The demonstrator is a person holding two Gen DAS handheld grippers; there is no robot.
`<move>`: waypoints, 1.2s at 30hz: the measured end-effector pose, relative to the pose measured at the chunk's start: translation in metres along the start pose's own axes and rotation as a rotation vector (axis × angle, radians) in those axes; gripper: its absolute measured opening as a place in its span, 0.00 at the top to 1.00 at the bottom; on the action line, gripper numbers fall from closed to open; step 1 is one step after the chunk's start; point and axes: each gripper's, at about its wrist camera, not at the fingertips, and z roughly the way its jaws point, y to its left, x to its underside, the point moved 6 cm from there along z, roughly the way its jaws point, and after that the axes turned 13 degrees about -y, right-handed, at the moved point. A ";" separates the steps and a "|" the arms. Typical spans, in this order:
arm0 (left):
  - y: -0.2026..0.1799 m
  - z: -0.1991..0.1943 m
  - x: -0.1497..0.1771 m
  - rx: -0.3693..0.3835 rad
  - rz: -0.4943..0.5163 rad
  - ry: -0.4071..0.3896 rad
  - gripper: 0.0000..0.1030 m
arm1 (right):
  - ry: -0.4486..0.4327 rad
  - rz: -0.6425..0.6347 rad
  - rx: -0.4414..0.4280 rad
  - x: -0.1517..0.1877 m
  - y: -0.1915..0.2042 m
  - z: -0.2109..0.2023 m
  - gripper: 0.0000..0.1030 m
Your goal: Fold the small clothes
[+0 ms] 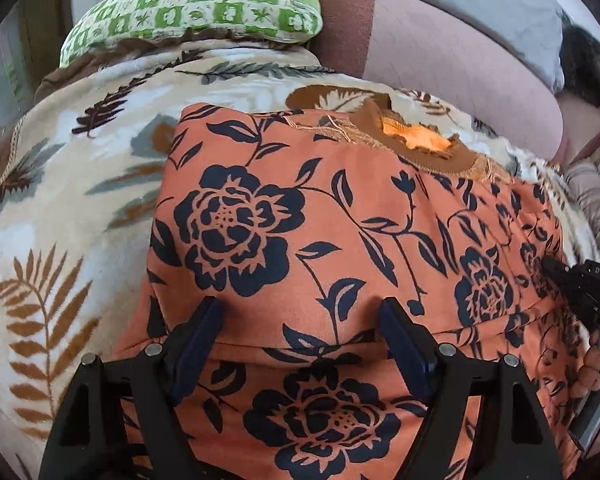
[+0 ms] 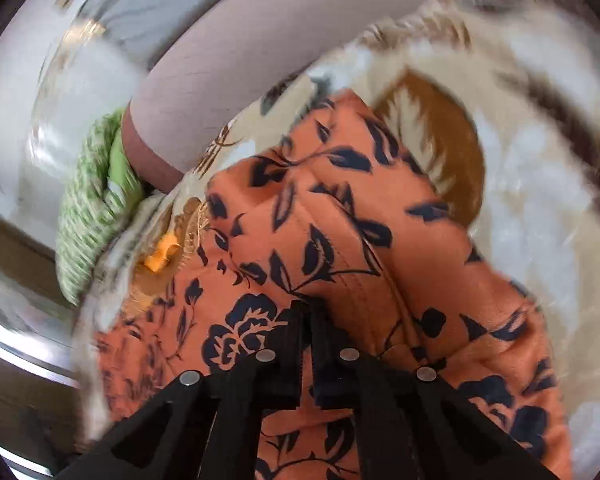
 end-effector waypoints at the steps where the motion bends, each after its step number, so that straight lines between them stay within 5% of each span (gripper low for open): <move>1: 0.002 -0.003 -0.003 0.014 -0.026 -0.007 0.22 | -0.005 -0.001 0.006 -0.003 0.003 -0.005 0.95; 5: 0.003 -0.015 -0.013 0.030 -0.052 -0.066 0.21 | -0.118 -0.104 -0.013 -0.015 0.021 -0.022 0.93; 9: 0.007 0.002 -0.003 -0.021 -0.016 0.004 0.21 | -0.041 -0.042 0.054 -0.007 -0.008 -0.001 0.95; 13: -0.002 0.005 0.000 -0.047 0.076 0.021 0.17 | -0.053 -0.028 0.032 -0.016 -0.001 -0.015 0.93; 18: -0.003 -0.014 -0.002 0.004 0.022 -0.010 0.17 | -0.026 -0.086 -0.033 -0.015 0.012 -0.045 0.93; 23: 0.016 -0.070 0.006 -0.013 0.053 -0.098 0.17 | -0.061 -0.263 -0.096 0.001 0.035 -0.099 0.93; 31: 0.066 -0.155 0.070 -0.025 -0.016 -0.097 0.16 | -0.143 -0.296 -0.161 0.032 0.008 -0.212 0.90; 32: 0.071 -0.167 0.081 -0.020 -0.026 -0.087 0.16 | -0.138 -0.263 -0.175 0.037 0.000 -0.226 0.82; 34: 0.075 -0.185 0.096 -0.028 -0.025 -0.078 0.16 | -0.136 -0.213 -0.184 0.044 -0.016 -0.248 0.49; 35: 0.076 -0.196 0.105 -0.022 -0.018 -0.062 0.16 | -0.143 -0.188 -0.182 0.046 -0.024 -0.259 0.19; 36: 0.077 -0.203 0.112 -0.015 -0.016 -0.053 0.16 | -0.165 -0.162 -0.186 0.048 -0.031 -0.272 0.16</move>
